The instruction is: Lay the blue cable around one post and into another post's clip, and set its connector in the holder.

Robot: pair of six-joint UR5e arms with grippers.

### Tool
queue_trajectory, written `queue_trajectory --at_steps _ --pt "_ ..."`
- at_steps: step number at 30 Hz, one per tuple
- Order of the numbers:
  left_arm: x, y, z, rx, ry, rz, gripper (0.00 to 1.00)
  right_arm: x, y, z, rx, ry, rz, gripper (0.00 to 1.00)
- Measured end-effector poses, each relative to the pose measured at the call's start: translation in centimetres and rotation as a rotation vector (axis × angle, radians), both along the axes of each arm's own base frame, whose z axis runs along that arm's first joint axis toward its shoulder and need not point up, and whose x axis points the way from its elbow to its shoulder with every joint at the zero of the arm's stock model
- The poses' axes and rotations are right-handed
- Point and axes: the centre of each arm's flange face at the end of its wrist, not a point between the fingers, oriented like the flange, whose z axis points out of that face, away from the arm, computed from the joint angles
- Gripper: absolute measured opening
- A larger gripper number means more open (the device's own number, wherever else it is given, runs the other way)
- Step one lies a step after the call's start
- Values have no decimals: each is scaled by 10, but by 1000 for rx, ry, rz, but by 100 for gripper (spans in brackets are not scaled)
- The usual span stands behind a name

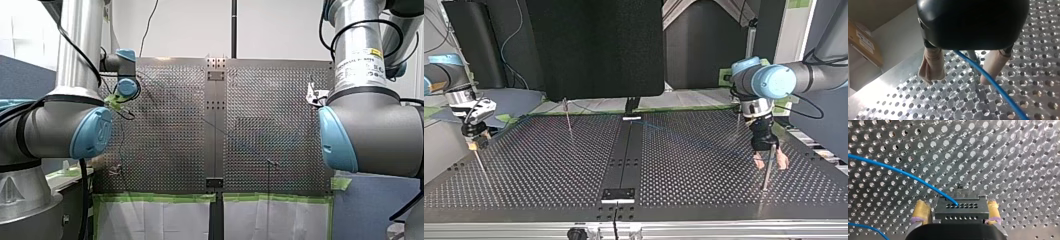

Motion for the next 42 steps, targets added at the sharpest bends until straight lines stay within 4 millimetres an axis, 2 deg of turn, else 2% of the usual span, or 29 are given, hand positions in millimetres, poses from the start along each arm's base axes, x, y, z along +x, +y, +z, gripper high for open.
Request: queue_trajectory --at_steps 14,28,33,42 --pt "-9 -1 -8 70 101 65 100 0 0 0 0 0 0 100" --pt "-15 -2 -13 4 132 69 100 0 0 0 0 0 0 100" --pt "-25 -1 -16 -7 158 83 100 0 0 0 0 0 0 100" --pt "-47 -3 -9 4 155 84 100 0 0 0 0 0 0 100"
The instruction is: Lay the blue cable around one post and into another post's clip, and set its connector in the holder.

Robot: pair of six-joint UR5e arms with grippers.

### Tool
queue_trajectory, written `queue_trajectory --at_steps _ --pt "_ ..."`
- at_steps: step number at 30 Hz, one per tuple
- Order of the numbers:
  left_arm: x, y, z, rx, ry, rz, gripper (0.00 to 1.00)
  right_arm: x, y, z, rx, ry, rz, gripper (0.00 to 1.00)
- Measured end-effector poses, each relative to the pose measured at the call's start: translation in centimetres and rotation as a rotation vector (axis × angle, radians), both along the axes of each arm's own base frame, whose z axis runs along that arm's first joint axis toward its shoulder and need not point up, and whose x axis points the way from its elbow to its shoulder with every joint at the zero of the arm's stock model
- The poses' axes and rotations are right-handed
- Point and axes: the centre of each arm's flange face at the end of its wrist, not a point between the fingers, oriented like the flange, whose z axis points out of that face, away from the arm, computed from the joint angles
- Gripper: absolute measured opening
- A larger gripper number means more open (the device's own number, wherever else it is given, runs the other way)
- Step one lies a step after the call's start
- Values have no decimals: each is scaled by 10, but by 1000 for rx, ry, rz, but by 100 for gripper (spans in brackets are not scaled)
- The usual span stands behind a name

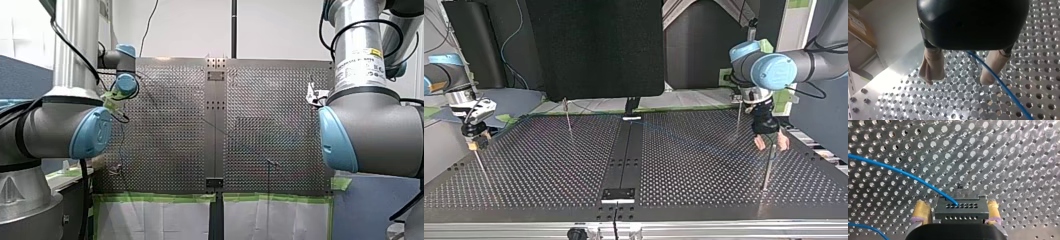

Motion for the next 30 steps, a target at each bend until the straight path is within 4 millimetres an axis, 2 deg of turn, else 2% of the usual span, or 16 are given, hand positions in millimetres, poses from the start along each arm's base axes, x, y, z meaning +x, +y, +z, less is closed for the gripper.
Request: queue_trajectory --at_steps 16,30 --pt "-35 -2 -11 46 45 5 100 0 0 0 0 0 0 100" --pt "-86 -17 -9 182 36 -74 100 0 0 0 0 0 0 100"
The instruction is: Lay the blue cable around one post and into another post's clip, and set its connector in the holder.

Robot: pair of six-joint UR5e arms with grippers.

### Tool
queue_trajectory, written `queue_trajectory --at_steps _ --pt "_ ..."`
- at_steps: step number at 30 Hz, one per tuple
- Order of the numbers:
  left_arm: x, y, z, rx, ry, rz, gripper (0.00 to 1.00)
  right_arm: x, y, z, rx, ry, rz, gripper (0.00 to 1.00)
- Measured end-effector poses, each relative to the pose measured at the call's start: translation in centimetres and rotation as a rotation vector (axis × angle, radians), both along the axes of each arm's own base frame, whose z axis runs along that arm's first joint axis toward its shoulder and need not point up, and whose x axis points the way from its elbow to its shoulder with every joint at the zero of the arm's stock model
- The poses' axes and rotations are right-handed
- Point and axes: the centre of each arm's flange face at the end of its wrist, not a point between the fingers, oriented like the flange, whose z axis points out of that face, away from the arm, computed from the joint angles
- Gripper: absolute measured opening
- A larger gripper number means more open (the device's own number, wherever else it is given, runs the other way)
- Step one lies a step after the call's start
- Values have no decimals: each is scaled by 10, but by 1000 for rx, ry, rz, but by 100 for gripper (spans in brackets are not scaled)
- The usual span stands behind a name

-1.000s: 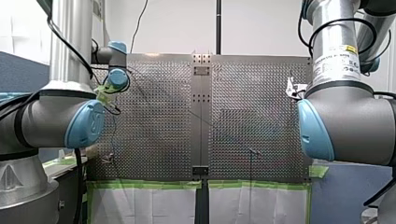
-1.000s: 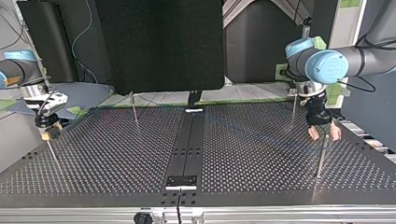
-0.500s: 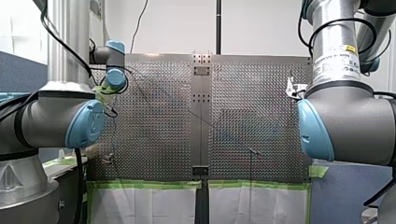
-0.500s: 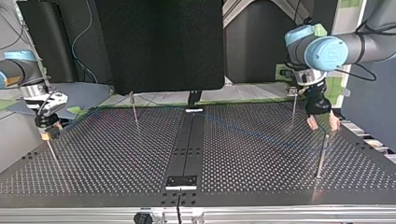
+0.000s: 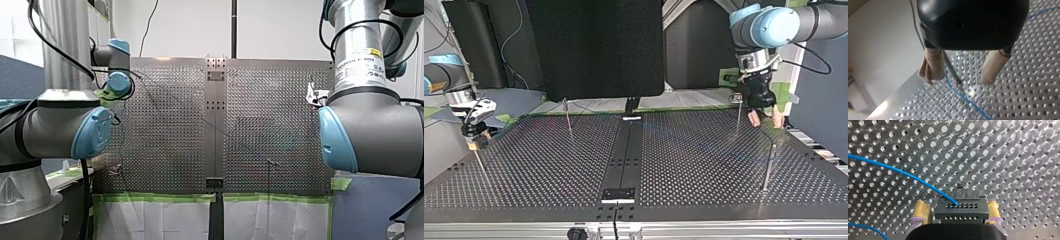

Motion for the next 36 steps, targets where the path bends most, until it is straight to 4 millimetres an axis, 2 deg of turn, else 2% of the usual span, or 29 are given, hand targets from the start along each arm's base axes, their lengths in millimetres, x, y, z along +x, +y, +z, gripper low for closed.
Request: queue_trajectory --at_steps 4,14,18,26,36 --pt "-10 -2 -6 36 6 -15 100 0 0 0 0 0 0 100" --pt "-38 -9 -44 111 132 -31 100 0 0 0 0 0 0 100" --pt "-44 -13 -50 141 163 -51 100 0 0 0 0 0 0 100" --pt "-54 -37 -57 218 226 -171 100 0 0 0 0 0 0 100" --pt "-57 -70 -70 310 265 -303 100 0 0 0 0 0 0 100"
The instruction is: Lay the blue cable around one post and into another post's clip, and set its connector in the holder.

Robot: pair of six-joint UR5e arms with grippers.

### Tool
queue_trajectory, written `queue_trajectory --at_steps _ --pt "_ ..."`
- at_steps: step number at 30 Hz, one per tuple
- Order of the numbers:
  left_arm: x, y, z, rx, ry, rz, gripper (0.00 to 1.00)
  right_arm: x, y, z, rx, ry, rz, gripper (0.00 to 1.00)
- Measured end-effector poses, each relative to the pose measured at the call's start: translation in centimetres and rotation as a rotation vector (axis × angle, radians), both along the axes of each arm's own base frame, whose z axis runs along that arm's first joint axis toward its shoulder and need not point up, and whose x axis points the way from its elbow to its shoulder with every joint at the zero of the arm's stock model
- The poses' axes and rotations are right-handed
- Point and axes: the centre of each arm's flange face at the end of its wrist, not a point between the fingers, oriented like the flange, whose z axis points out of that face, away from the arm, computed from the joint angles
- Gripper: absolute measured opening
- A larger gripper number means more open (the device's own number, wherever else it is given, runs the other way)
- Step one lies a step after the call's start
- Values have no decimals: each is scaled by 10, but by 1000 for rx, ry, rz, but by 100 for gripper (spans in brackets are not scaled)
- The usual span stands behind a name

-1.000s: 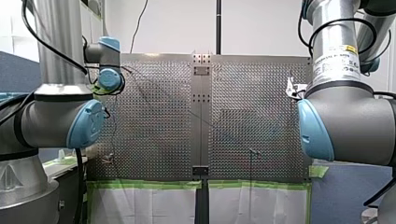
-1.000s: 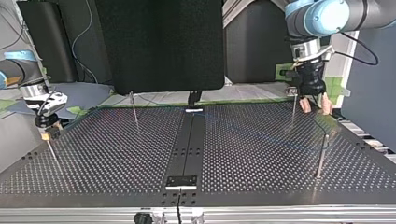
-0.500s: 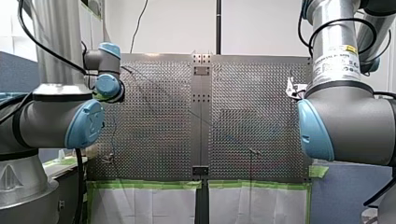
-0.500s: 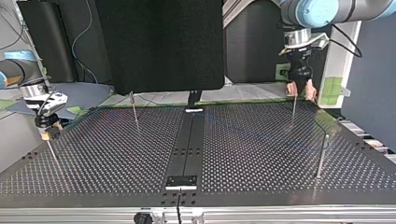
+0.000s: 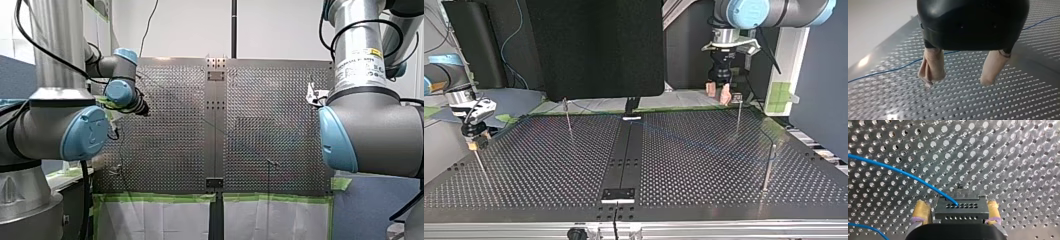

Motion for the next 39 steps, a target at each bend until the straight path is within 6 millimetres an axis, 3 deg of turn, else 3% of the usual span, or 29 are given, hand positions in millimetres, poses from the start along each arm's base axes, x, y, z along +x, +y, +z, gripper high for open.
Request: queue_trajectory --at_steps 17,29,39 --pt "11 -47 -32 165 -11 -42 100 0 0 0 0 0 0 100" --pt "33 -91 -38 265 -94 -47 100 0 0 0 0 0 0 100" --pt "22 -125 -72 364 -101 -55 100 0 0 0 0 0 0 100"
